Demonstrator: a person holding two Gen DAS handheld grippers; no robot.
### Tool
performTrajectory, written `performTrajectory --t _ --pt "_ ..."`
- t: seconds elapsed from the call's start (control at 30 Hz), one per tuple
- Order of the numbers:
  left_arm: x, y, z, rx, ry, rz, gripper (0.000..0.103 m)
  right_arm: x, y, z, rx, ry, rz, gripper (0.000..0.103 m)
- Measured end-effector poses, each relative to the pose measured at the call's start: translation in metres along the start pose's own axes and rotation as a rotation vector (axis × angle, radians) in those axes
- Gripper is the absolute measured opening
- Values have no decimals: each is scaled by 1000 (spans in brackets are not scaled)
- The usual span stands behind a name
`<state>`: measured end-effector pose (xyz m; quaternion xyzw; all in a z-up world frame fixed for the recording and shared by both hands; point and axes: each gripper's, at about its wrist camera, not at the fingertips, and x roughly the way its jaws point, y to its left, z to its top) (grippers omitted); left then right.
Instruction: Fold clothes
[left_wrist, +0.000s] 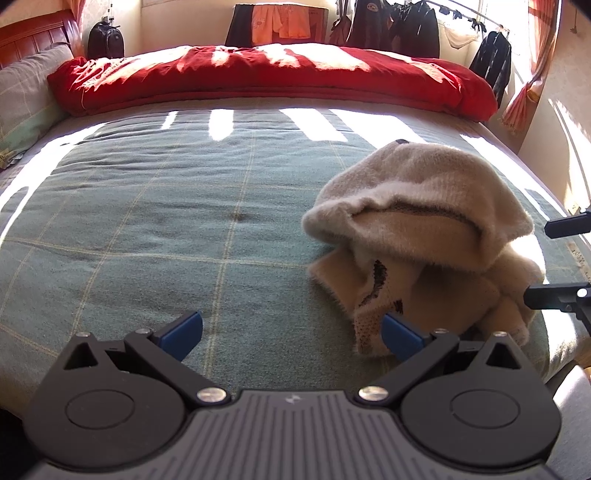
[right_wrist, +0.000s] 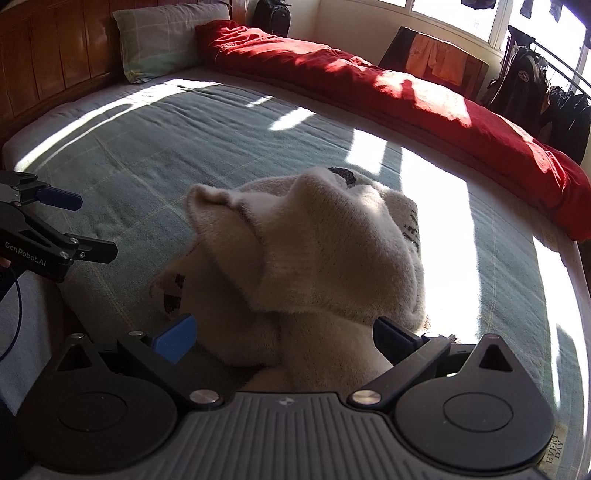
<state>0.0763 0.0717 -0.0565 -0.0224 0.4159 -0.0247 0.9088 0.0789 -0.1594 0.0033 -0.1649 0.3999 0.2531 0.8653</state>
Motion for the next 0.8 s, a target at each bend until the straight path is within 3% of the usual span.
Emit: performTrajectory --t 0.37,0.8 --pt "10 2 1 2 26 12 102 31 6 -3 22 52 82 103" --pt "28 5 8 3 63 15 102 61 -15 22 123 5 171 103"
